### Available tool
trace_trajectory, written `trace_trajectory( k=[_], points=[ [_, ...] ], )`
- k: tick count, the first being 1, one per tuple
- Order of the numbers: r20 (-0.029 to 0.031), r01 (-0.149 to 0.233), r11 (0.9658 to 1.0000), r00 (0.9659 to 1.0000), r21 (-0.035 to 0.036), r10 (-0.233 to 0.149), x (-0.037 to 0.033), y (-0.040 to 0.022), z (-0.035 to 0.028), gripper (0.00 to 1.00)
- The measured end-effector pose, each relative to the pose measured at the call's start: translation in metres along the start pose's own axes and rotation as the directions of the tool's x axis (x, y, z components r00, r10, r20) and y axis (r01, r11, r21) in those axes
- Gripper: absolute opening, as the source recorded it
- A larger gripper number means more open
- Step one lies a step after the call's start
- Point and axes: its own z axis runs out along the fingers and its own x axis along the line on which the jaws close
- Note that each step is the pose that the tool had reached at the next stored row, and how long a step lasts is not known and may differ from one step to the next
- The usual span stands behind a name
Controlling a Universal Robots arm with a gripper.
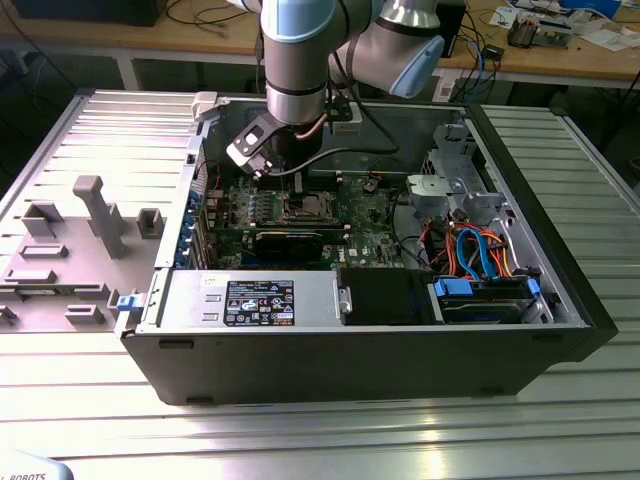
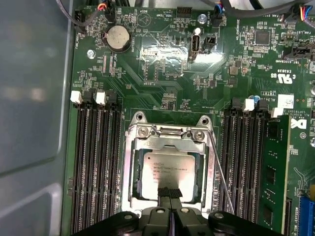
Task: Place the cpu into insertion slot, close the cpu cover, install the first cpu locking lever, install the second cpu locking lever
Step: 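Close the cpu cover, then install the first cpu locking lever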
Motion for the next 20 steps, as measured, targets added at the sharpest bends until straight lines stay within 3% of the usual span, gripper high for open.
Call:
trace_trajectory(
  k=[6, 9, 10, 12, 20],
  points=[
    [-0.0005, 0.000, 1.0000, 1.0000, -0.0003, 0.000, 0.0004, 0.0002, -0.0084, 0.11],
    [-0.0003, 0.000, 1.0000, 1.0000, -0.0002, 0.000, 0.0001, 0.0045, -0.0084, 0.11],
    [-0.0003, 0.000, 1.0000, 1.0000, -0.0002, 0.000, -0.0002, 0.0094, -0.0083, 0.11],
    [-0.0003, 0.000, 1.0000, 1.0000, -0.0002, 0.000, -0.0005, 0.0131, -0.0082, 0.11],
    [-0.0003, 0.000, 1.0000, 1.0000, -0.0002, 0.000, -0.0006, 0.0154, -0.0082, 0.11]
  ],
)
